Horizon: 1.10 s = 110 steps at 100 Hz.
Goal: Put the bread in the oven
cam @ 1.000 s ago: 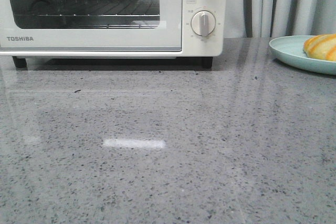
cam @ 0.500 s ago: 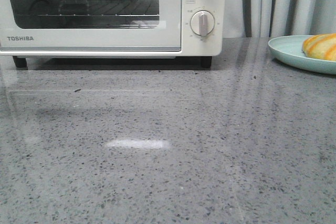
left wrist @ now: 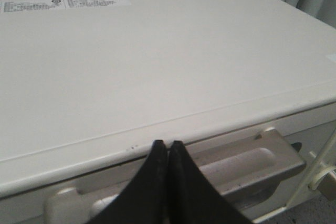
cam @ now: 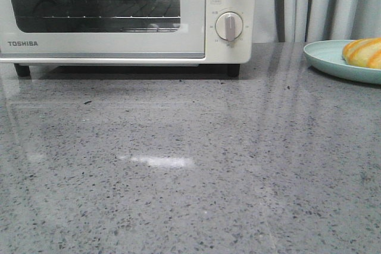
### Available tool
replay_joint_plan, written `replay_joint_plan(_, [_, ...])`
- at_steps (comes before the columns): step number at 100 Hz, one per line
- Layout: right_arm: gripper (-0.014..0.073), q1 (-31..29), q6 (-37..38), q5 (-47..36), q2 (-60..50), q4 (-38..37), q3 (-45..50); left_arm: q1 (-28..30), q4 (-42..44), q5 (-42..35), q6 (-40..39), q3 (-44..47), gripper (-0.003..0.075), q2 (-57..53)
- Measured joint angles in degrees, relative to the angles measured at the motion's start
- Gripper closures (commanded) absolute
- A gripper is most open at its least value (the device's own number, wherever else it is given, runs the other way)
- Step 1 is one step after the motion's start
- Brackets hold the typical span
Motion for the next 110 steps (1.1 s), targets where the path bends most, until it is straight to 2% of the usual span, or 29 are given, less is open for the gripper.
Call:
replay_joint_plan(23, [0.0644,0.0,0.0,0.3,0.0,-0.3,0.0,0.0,0.0,1.9,0.0,-0.5,0.0742,0.6])
replay_joint_plan(40, [0.0644,0.0,0.0,0.3,0.0,-0.4,0.0,0.0,1.1,7.9,0.2,0.5,0.0742,-1.4])
replay_joint_plan(74, [0.0644,0.0,0.0,-0.9,0.0,-0.4,0.0,-0.1,1.1,14.8,0.2,16.1,0.0742,-12.3])
replay_joint_plan(89, [0.0644,0.0,0.0,-3.1,0.0,-0.5,0.0,-0.5,1.5,17.8,0.2,21.7,0.0742,-12.8])
replay_joint_plan(110, [0.0643,0.0,0.0,-3.7,0.5,-0.9,-0.1,-0.6,2.3,17.3,0.2,25.4,0.0742,-12.4])
